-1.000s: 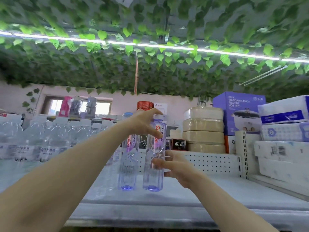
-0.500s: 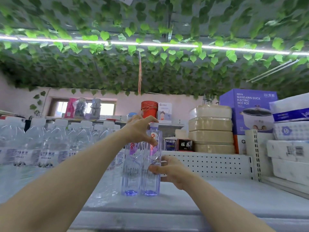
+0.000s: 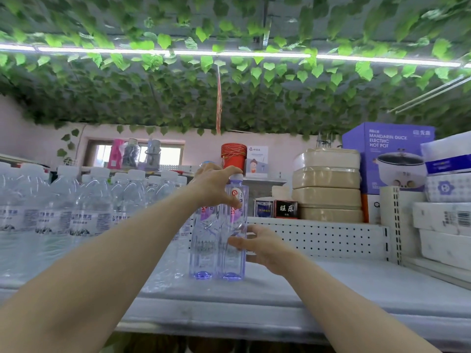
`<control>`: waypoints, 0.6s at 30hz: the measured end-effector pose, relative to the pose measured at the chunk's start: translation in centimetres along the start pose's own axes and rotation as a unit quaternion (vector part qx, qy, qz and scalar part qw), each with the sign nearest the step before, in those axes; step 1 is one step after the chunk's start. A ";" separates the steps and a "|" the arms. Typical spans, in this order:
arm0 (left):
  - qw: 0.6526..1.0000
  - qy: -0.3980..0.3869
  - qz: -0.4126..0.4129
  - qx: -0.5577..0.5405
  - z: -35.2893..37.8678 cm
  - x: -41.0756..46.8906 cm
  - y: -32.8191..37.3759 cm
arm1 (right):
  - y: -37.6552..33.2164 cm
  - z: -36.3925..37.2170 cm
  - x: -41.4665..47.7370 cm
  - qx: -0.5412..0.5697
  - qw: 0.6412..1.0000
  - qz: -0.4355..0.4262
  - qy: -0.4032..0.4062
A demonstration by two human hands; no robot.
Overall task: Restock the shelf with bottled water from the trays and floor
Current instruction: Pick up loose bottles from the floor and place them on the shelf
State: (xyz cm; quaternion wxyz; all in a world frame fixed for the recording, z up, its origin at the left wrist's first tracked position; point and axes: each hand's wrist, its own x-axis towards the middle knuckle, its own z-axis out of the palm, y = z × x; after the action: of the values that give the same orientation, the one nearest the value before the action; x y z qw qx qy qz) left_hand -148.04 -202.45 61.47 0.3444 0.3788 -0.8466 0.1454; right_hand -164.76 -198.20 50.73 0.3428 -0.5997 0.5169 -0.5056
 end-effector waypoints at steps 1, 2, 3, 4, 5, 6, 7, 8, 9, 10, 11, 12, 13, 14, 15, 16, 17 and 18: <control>1.000 0.006 -0.002 0.015 -0.1 -0.1 0.2 | -0.1 0.1 -0.1 -0.005 1.000 0.001 0.004; 0.999 0.014 -0.002 0.034 -0.2 -0.4 0.5 | -0.1 0.2 -0.3 -0.013 1.000 0.002 0.008; 0.998 0.023 -0.003 0.053 -0.3 -0.6 0.7 | -0.1 0.3 -0.6 -0.027 1.000 0.002 0.013; 0.997 0.033 -0.004 0.064 -0.6 -1.0 0.9 | -0.2 0.5 -0.9 -0.049 0.999 0.000 0.024; 0.997 0.042 -0.006 0.068 -0.8 -1.4 1.1 | -0.2 0.5 -1.3 -0.071 0.997 -0.003 0.042; 0.997 0.048 -0.010 0.065 -1.1 -1.9 1.3 | -0.3 0.6 -1.8 -0.084 0.994 -0.007 0.066; 0.997 0.051 -0.011 0.060 -1.4 -2.5 1.5 | -0.5 0.6 -2.4 -0.090 0.992 -0.011 0.093; 0.997 0.050 -0.012 0.055 -1.7 -3.1 1.8 | -0.8 0.6 -3.2 -0.095 0.989 -0.016 0.116; 0.998 0.050 -0.010 0.048 -2.1 -3.8 2.1 | -1.3 0.5 -4.1 -0.109 0.985 -0.022 0.135; 0.998 0.048 -0.007 0.037 -2.5 -4.6 2.4 | -1.8 0.4 -5.0 -0.132 0.979 -0.029 0.152; 0.999 0.047 -0.003 0.021 -3.0 -5.4 2.8 | -2.5 0.2 -6.0 -0.157 0.973 -0.037 0.165; 0.999 0.046 0.002 0.005 -3.6 -6.2 3.1 | -3.2 0.1 -7.0 -0.184 0.966 -0.048 0.174; 0.999 0.046 0.007 -0.006 -4.1 -6.9 3.3 | -4.0 0.0 -8.0 -0.214 0.958 -0.060 0.183; 0.999 0.048 0.011 -0.010 -4.6 -7.7 3.5 | -4.8 0.0 -9.0 -0.251 0.946 -0.072 0.194; 0.999 0.049 0.013 -0.013 -5.1 -8.5 3.7 | -5.5 0.0 -10.0 -0.292 0.930 -0.083 0.206; 0.999 0.050 0.013 -0.015 -5.6 -9.4 3.8 | -6.2 0.0 -11.0 -0.337 0.912 -0.090 0.216; 0.998 0.049 0.011 -0.022 -6.1 -10.4 4.0 | -6.8 0.1 -12.0 -0.379 0.893 -0.092 0.225; 0.998 0.048 0.009 -0.034 -6.7 -11.5 4.2 | -7.4 0.3 -13.3 -0.413 0.876 -0.091 0.231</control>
State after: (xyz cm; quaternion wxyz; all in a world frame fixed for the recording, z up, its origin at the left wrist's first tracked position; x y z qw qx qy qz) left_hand -142.52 -190.05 58.36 0.3955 0.3524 -0.8369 0.1378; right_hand -161.83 -183.72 54.16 -0.1133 -0.5971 0.6865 -0.3992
